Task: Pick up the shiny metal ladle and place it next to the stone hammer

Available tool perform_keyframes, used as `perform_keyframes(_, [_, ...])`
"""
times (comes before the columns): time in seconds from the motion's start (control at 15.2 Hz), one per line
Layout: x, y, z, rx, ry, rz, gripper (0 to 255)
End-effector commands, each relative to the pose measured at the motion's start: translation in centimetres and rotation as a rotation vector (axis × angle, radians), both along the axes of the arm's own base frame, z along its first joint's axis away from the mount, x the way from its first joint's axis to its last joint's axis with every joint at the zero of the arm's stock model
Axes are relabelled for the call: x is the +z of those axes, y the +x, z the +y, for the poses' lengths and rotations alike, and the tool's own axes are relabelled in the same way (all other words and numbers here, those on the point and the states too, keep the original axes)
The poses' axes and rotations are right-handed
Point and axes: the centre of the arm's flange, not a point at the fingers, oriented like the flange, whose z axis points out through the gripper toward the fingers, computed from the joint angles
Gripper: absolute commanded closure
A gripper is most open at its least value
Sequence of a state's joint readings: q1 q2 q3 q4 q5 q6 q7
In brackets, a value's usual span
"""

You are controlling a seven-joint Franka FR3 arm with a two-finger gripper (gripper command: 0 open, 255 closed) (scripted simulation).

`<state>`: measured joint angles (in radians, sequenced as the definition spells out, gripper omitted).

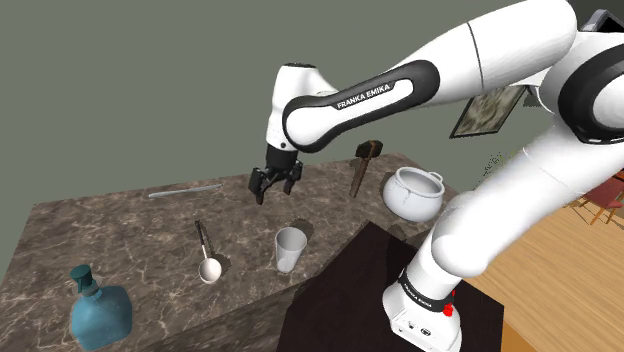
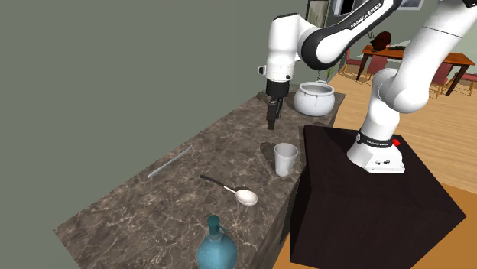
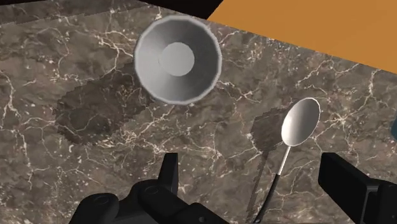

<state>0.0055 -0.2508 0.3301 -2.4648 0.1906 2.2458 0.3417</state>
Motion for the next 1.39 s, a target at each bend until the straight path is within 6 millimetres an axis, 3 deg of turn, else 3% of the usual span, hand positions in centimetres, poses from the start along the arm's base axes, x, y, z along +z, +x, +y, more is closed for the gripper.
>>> perform_keyframes(0.0, [-1.9, 1.3, 1.0, -0.024, 0.005, -0.001, 0])
perform_keyframes(1.32, [-21.0, 14.9, 11.2, -0.242, 0.043, 0.010, 0])
